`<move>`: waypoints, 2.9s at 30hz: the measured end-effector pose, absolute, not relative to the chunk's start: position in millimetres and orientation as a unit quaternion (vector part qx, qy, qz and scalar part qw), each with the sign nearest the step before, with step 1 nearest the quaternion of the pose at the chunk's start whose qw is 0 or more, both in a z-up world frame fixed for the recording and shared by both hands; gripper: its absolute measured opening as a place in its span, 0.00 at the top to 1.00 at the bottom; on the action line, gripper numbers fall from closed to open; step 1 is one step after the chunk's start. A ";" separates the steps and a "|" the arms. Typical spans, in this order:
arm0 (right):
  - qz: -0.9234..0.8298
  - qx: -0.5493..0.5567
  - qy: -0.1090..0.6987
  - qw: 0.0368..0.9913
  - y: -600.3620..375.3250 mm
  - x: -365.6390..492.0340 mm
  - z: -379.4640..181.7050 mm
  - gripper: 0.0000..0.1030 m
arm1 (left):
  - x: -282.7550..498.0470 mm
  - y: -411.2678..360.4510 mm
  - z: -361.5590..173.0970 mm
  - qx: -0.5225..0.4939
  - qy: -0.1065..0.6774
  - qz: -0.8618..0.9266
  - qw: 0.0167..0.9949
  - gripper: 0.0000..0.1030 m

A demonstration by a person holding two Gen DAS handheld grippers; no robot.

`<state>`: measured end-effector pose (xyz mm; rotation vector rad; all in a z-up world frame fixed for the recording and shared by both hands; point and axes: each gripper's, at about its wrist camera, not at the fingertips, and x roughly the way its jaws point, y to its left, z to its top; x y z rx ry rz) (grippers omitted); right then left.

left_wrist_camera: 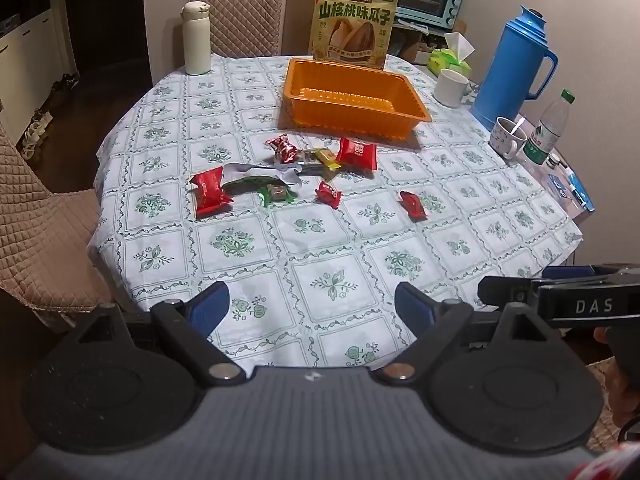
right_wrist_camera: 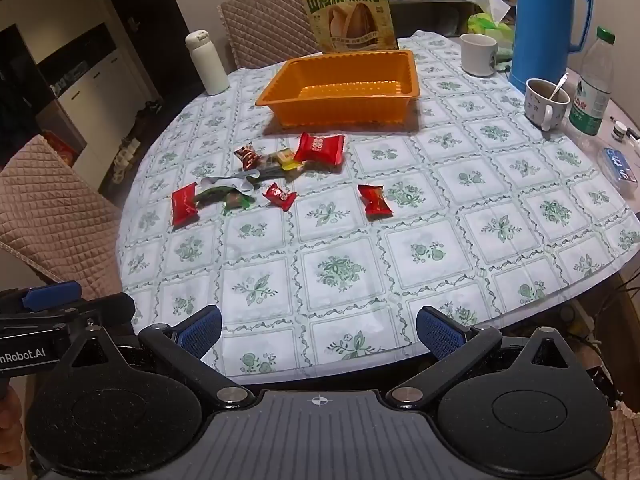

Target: Organize snacks

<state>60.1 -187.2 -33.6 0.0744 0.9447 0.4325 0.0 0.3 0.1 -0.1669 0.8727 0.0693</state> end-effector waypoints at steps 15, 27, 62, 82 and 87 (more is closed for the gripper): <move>0.206 0.035 0.450 0.868 -189.1 67.0 -28.6 0.00 | 0.3 0.3 0.0 -0.080 0.422 0.035 0.902 0.14; 0.211 0.032 0.450 0.867 -185.5 66.8 -30.5 0.00 | 3.3 7.4 -0.4 -0.081 0.423 0.036 0.902 0.14; 0.223 0.028 0.445 0.867 -183.4 70.9 -32.8 0.00 | 6.6 15.1 -2.2 -0.083 0.422 0.040 0.902 0.14; 0.235 0.023 0.447 0.863 -181.9 81.6 -36.1 0.00 | 11.5 19.3 -4.1 -0.083 0.424 0.048 0.901 0.14; 0.238 0.022 0.447 0.862 -182.3 83.7 -36.1 0.00 | 12.5 17.5 -4.3 -0.084 0.424 0.052 0.900 0.14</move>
